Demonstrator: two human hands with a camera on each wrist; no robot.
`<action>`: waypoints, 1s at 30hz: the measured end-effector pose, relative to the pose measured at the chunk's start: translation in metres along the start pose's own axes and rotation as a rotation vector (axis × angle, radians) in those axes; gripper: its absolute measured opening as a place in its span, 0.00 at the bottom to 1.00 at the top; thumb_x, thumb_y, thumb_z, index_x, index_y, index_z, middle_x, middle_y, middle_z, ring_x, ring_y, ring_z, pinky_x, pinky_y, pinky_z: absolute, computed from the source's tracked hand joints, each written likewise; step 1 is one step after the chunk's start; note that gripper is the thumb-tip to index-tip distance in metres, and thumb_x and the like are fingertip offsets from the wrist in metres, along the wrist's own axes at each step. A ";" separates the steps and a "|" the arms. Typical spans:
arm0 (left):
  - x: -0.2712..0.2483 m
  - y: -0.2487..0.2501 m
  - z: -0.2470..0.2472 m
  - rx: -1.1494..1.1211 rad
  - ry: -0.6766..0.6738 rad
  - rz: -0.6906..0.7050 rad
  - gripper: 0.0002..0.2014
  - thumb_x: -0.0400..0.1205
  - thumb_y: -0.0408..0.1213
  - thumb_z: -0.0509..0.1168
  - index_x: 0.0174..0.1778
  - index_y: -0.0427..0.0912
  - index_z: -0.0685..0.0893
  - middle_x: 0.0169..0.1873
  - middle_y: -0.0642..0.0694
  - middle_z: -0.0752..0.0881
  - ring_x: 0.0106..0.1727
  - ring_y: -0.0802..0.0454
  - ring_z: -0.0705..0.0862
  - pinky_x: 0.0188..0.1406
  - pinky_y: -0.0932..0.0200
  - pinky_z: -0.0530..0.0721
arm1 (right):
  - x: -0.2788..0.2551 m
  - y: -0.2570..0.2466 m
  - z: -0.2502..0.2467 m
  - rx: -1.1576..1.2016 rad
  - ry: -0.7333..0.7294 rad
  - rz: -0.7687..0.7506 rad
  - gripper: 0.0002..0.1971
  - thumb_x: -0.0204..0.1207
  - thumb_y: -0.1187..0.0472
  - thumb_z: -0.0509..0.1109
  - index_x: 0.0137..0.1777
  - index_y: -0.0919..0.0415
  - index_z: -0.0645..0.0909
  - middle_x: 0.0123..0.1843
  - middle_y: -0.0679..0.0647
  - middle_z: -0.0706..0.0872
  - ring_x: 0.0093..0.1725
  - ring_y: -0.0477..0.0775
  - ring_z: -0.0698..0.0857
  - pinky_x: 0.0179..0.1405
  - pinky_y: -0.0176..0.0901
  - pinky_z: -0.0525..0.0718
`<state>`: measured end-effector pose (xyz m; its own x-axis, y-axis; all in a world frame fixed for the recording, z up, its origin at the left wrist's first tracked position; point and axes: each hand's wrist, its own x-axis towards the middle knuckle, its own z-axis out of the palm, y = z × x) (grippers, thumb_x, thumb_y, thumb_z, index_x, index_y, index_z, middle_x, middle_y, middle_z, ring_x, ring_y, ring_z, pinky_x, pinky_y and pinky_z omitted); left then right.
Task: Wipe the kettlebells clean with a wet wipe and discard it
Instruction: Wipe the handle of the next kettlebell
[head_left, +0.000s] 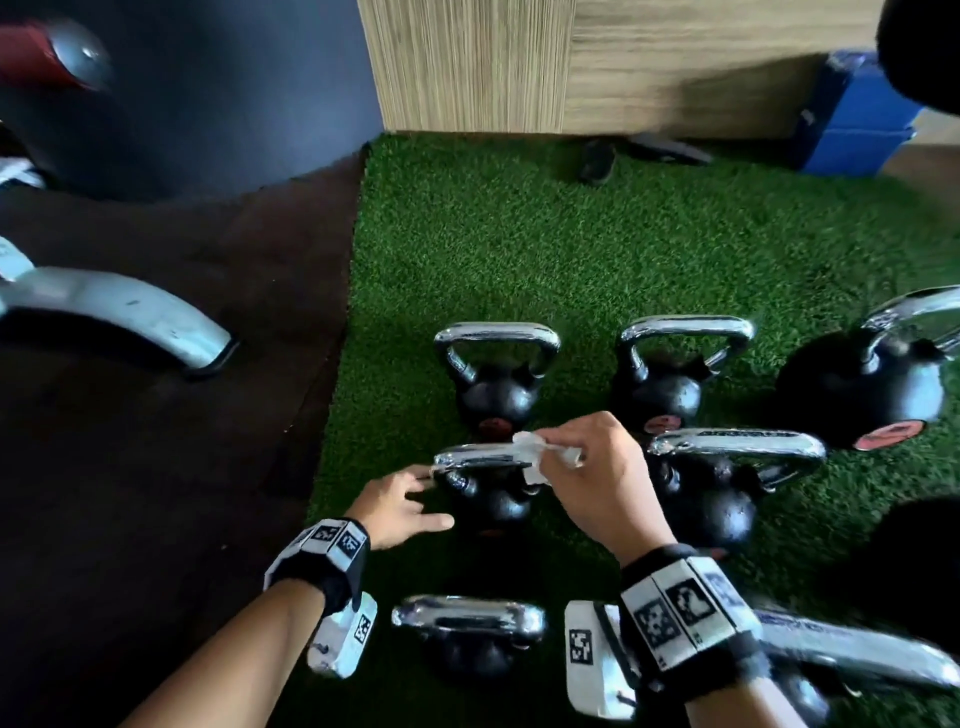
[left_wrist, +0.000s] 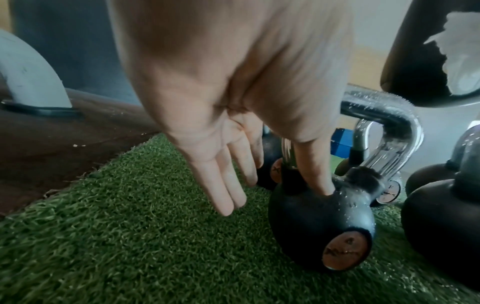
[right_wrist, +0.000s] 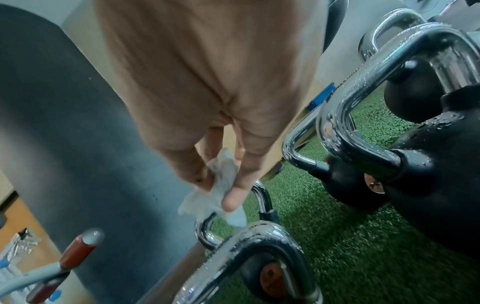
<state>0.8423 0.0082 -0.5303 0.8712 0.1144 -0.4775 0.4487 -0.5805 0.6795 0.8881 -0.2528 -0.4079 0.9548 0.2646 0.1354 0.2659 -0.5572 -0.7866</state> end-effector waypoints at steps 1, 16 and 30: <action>0.003 0.002 0.001 -0.017 -0.007 -0.014 0.38 0.72 0.48 0.83 0.77 0.56 0.74 0.72 0.53 0.83 0.60 0.54 0.89 0.69 0.50 0.84 | 0.002 0.004 0.000 -0.009 0.024 0.008 0.09 0.73 0.64 0.75 0.51 0.53 0.92 0.44 0.44 0.83 0.44 0.39 0.82 0.41 0.15 0.73; 0.051 0.000 0.011 -0.019 -0.079 0.287 0.50 0.61 0.61 0.85 0.78 0.75 0.68 0.70 0.72 0.81 0.70 0.74 0.78 0.71 0.73 0.75 | 0.037 0.021 0.026 0.015 0.017 -0.075 0.13 0.66 0.68 0.74 0.43 0.50 0.92 0.50 0.44 0.82 0.46 0.37 0.84 0.43 0.30 0.85; 0.076 -0.018 0.041 -0.241 -0.021 0.498 0.23 0.68 0.59 0.82 0.59 0.75 0.86 0.57 0.69 0.89 0.62 0.69 0.86 0.61 0.75 0.80 | 0.035 -0.003 0.042 -0.113 -0.161 -0.111 0.13 0.70 0.66 0.78 0.53 0.53 0.92 0.49 0.44 0.91 0.45 0.41 0.88 0.47 0.39 0.88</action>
<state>0.8924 -0.0050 -0.6019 0.9867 -0.1441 -0.0748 0.0183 -0.3593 0.9330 0.9150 -0.2088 -0.4259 0.8880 0.4460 0.1121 0.3897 -0.6002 -0.6985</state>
